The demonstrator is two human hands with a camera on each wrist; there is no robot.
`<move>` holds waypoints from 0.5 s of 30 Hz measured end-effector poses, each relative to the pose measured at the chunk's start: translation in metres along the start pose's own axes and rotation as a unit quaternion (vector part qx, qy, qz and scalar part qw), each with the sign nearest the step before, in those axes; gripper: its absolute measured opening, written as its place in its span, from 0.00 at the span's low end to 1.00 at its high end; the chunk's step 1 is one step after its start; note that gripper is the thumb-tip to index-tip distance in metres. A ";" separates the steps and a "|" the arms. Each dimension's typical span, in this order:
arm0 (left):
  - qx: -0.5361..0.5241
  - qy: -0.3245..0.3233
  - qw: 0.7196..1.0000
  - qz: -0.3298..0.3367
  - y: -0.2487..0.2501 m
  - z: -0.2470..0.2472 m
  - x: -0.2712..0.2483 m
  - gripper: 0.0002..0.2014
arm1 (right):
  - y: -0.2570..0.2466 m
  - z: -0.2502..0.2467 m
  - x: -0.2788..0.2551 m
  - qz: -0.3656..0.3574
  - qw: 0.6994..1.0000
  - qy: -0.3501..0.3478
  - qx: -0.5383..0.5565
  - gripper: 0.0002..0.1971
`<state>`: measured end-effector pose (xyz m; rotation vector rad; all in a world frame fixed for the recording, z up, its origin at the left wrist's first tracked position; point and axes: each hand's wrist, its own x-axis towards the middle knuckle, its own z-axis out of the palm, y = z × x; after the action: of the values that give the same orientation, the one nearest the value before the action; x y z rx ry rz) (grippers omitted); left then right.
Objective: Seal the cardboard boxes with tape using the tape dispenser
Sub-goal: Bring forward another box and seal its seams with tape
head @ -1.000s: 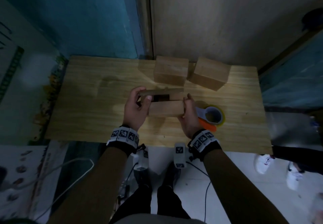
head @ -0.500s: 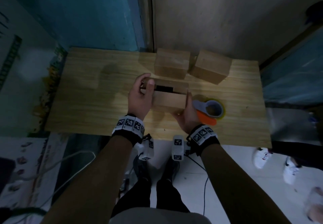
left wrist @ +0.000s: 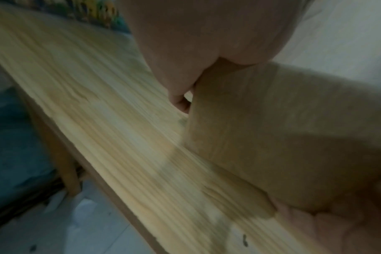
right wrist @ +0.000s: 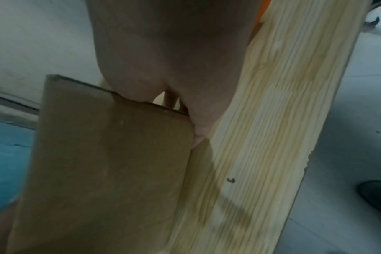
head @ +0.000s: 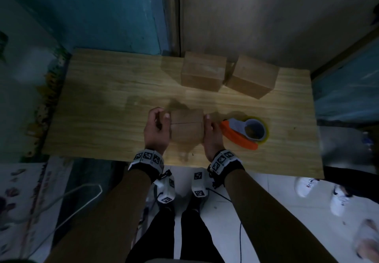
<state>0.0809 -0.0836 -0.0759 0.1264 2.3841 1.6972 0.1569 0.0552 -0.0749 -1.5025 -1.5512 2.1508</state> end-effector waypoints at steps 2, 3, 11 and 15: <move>-0.007 -0.007 1.000 -0.014 0.007 0.005 0.002 0.08 | 0.002 -0.003 0.004 -0.026 0.997 0.004 -0.068 0.24; -0.006 -0.012 1.000 -0.019 0.009 0.007 0.003 0.07 | 0.004 -0.005 0.005 -0.046 0.993 0.007 -0.108 0.25; 0.054 -0.022 0.998 0.010 0.012 0.015 0.006 0.04 | -0.007 -0.021 0.007 -0.119 0.980 0.065 -0.148 0.26; 0.079 -0.007 0.997 0.021 0.013 0.018 0.004 0.06 | -0.024 -0.018 -0.009 -0.169 0.981 0.011 -0.098 0.17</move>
<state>0.0801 -0.0617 -0.0700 0.2124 2.5200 1.5182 0.1644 0.0742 -0.0507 -1.1958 -1.8985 1.8320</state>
